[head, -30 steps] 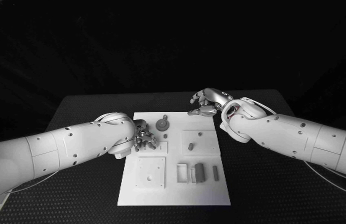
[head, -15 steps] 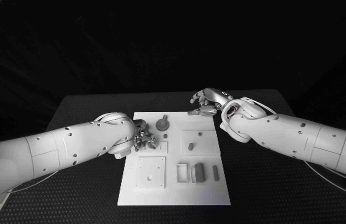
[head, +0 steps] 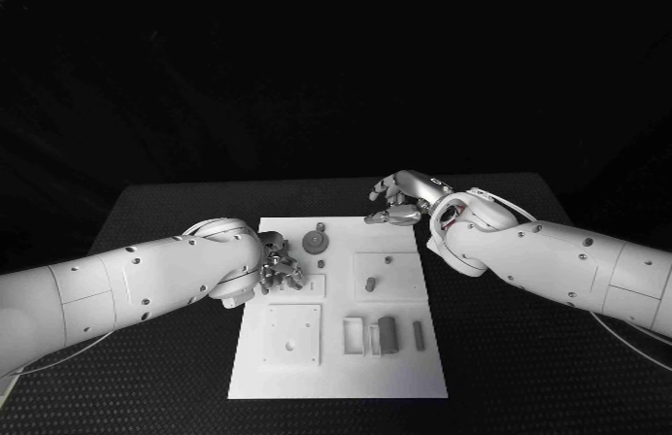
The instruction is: Assemble the parts on the task board
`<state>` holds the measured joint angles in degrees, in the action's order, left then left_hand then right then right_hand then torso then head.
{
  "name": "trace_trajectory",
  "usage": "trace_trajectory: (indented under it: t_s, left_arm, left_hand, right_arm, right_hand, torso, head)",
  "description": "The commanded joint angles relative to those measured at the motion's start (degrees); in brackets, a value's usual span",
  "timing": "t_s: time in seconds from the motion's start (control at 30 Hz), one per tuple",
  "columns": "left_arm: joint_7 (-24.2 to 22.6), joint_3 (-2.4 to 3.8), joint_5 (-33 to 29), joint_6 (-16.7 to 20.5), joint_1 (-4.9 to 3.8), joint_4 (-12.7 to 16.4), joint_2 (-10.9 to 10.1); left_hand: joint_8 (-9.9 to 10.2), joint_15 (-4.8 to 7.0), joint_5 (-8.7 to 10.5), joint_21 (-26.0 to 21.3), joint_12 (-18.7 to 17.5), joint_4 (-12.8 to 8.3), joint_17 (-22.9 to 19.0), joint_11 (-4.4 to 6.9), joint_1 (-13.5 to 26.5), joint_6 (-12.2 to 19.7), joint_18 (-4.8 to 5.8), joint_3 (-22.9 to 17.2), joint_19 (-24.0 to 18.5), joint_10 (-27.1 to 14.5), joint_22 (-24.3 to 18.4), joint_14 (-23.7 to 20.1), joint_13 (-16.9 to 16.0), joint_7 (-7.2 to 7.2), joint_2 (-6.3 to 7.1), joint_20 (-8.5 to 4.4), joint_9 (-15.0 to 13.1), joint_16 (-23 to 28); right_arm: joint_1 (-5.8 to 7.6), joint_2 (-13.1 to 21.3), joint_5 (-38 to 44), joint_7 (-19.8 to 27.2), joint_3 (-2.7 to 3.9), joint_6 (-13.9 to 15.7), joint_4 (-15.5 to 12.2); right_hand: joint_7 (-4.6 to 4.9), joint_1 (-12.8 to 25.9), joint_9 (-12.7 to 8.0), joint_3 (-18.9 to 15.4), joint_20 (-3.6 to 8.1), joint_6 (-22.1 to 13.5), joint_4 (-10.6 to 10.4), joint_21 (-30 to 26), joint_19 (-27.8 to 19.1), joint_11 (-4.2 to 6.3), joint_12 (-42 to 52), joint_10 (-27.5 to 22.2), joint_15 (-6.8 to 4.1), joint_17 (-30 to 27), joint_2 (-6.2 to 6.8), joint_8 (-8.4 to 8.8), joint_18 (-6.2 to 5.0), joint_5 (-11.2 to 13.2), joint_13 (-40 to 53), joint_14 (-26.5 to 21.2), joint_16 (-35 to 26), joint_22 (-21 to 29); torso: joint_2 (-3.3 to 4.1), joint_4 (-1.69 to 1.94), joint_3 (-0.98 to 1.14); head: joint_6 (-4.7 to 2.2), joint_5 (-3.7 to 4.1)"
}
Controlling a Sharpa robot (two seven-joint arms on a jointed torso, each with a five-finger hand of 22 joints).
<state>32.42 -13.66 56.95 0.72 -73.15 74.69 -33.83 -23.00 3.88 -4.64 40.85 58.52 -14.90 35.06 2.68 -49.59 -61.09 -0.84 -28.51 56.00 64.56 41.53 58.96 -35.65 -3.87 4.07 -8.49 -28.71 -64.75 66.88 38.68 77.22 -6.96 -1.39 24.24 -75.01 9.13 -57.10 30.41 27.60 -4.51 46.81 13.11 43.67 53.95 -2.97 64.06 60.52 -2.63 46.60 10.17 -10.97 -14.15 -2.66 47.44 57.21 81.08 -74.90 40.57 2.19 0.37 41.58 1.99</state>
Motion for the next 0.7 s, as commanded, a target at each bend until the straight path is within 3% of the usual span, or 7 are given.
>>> trace_trajectory:
  t_s: [0.03,0.1,0.13,0.4,0.7]
  left_arm:
    - [-0.3,0.02,-0.1,-0.2,0.01,0.0,0.1]
    - [-0.3,0.02,-0.1,-0.4,0.02,0.0,0.1]
    - [-0.3,0.02,-0.1,-0.5,0.02,0.0,0.2]
    - [-0.3,0.02,-0.3,-0.5,0.02,-0.1,0.2]
    - [-0.6,0.02,-0.8,-0.5,0.02,-0.1,0.3]
  left_hand:
    - [0.2,0.09,0.11,-0.2,0.3,0.1,-0.1,-0.14,0.6,-0.3,-0.10,0.2,0.2,0.0,0.1,-0.3,-0.1,0.15,-0.19,-1.00,0.1,-0.4]
    - [0.2,0.10,0.18,-0.2,0.3,0.2,-0.1,-0.14,0.6,-0.3,-0.11,0.2,0.2,0.0,0.1,-0.3,-0.1,0.15,-0.11,-1.01,0.1,-0.4]
    - [0.2,0.00,1.76,-0.3,0.3,1.1,-0.1,-0.24,3.1,-0.2,0.01,1.7,0.1,0.0,0.1,-0.4,-0.1,0.06,1.50,-0.91,0.1,-0.4]
    - [0.2,0.14,1.76,-0.5,0.3,1.3,-0.2,-0.13,4.0,-0.1,-0.21,2.5,0.1,-0.2,0.2,-0.5,-0.1,0.17,1.89,-1.05,0.1,-0.6]
    - [0.2,0.26,1.75,-1.2,0.3,1.8,-0.6,-0.05,8.1,0.1,-0.40,6.0,0.0,-0.4,0.2,-0.9,-0.1,0.24,2.03,-1.15,0.0,-0.9]
  right_arm:
    - [-0.02,0.0,0.1,0.3,0.03,-0.6,0.0]
    - [-0.02,0.0,0.1,0.3,0.03,-0.6,0.0]
    - [-0.02,0.0,0.1,0.3,0.03,-0.6,0.0]
    - [-0.02,0.0,0.1,0.3,0.03,-0.6,0.0]
    - [-0.03,0.0,0.1,0.3,0.03,-0.7,0.1]
  right_hand:
    - [0.32,0.0,-0.1,-0.3,-0.30,0.0,0.1,0.1,-0.2,0.07,0.2,0.1,-0.53,-0.1,-0.63,-0.19,-0.85,-0.2,-0.1,0.1,0.2,-0.9]
    - [0.32,0.0,-0.1,-0.3,-0.30,0.0,0.1,0.1,-0.2,0.07,0.2,0.1,-0.53,-0.1,-0.63,-0.19,-0.85,-0.2,-0.1,0.1,0.2,-0.9]
    - [0.32,0.0,-0.1,-0.3,-0.30,0.0,0.1,0.1,-0.2,0.07,0.2,0.1,-0.53,-0.1,-0.63,-0.19,-0.85,-0.2,-0.1,0.1,0.2,-0.9]
    - [0.32,0.0,-0.1,-0.3,-0.30,0.0,0.1,0.1,-0.2,0.07,0.2,0.1,-0.53,-0.1,-0.63,-0.19,-0.85,-0.2,-0.1,0.1,0.2,-0.9]
    - [0.32,0.0,-0.1,-0.3,-0.30,0.0,0.1,0.1,-0.2,0.06,0.2,0.1,-0.53,-0.1,-0.61,-0.19,-0.85,-0.2,-0.1,0.1,0.2,-0.9]
  torso:
    - [0.00,0.00,0.03]
    - [0.00,0.01,0.03]
    - [0.00,0.00,0.03]
    - [0.01,0.02,0.02]
    - [0.00,0.01,0.00]
  head:
    - [0.00,0.03]
    - [0.05,0.04]
    - [0.05,0.05]
    - [0.13,0.09]
    - [0.11,0.12]
